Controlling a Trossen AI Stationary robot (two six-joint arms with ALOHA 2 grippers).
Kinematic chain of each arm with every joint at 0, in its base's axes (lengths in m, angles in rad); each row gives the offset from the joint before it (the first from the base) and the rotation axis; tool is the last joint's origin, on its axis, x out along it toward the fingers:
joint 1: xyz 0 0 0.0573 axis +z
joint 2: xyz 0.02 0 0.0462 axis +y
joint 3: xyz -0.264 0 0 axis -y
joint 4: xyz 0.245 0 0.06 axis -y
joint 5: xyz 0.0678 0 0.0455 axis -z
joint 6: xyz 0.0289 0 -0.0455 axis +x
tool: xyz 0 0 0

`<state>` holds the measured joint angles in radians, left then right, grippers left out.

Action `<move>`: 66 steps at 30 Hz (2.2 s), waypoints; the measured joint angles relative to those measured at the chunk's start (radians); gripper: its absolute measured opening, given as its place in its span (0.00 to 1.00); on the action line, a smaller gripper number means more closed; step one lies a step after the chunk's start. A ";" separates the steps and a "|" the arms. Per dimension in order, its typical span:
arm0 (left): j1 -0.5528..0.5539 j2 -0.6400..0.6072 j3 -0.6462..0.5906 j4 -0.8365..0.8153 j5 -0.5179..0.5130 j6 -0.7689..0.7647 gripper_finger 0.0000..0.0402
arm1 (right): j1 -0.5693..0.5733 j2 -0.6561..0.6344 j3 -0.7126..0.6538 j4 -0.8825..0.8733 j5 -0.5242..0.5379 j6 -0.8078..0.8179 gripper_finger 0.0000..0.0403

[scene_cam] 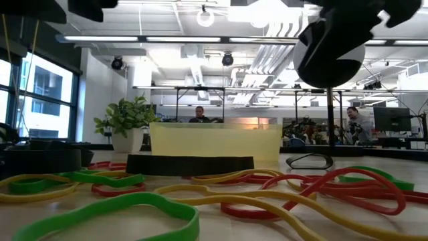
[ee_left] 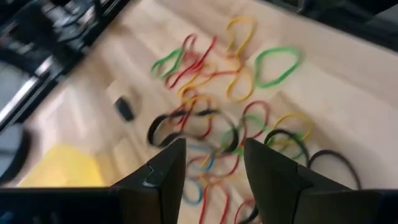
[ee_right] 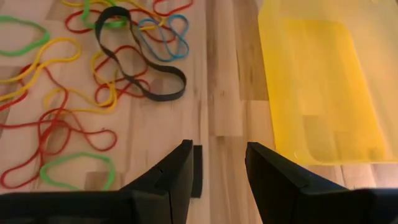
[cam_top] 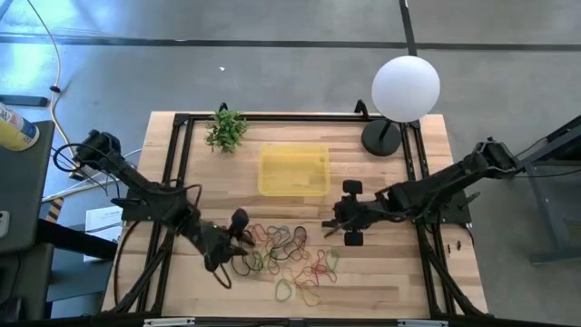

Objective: Pick and place rubber bands into bin
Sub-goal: Put the black rubber band into the yellow bin

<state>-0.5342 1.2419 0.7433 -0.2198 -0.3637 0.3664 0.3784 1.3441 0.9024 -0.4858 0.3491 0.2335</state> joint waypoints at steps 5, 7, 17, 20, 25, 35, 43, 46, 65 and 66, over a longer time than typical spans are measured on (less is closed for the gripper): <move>-0.076 0.000 0.000 -0.051 -0.123 -0.108 0.37 | 0.070 0.000 0.000 -0.015 0.080 0.062 0.34; -0.092 0.000 0.000 -0.065 -0.134 -0.139 0.37 | 0.095 0.000 0.000 -0.018 0.115 0.076 0.34; -0.114 0.000 0.000 -0.079 -0.145 -0.165 0.37 | 0.141 0.000 -0.001 -0.019 0.162 0.125 0.34; -0.114 0.000 0.000 -0.092 -0.119 -0.174 0.37 | 0.143 0.000 -0.001 -0.027 0.151 0.161 0.34; -0.115 0.000 0.000 -0.187 -0.037 -0.279 0.37 | 0.171 0.000 -0.002 -0.054 0.165 0.206 0.34; -0.114 0.000 0.000 -0.249 -0.022 -0.348 0.37 | 0.199 0.000 -0.002 -0.083 0.223 0.212 0.34; -0.114 0.000 0.000 -0.249 -0.036 -0.348 0.37 | 0.198 0.000 -0.002 -0.105 0.224 0.216 0.34; -0.114 0.000 0.000 -0.249 -0.036 -0.349 0.37 | 0.198 0.000 -0.002 -0.099 0.223 0.239 0.34; -0.114 0.000 0.000 -0.258 -0.037 -0.344 0.37 | 0.190 0.327 -0.002 0.029 0.233 0.264 0.34; -0.114 0.000 0.000 -0.259 -0.040 -0.340 0.37 | 0.190 0.333 -0.002 0.029 0.244 0.272 0.34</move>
<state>-0.6483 1.2415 0.7429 -0.4783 -0.4037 0.0260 0.5679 1.6774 0.9005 -0.4570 0.5928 0.5059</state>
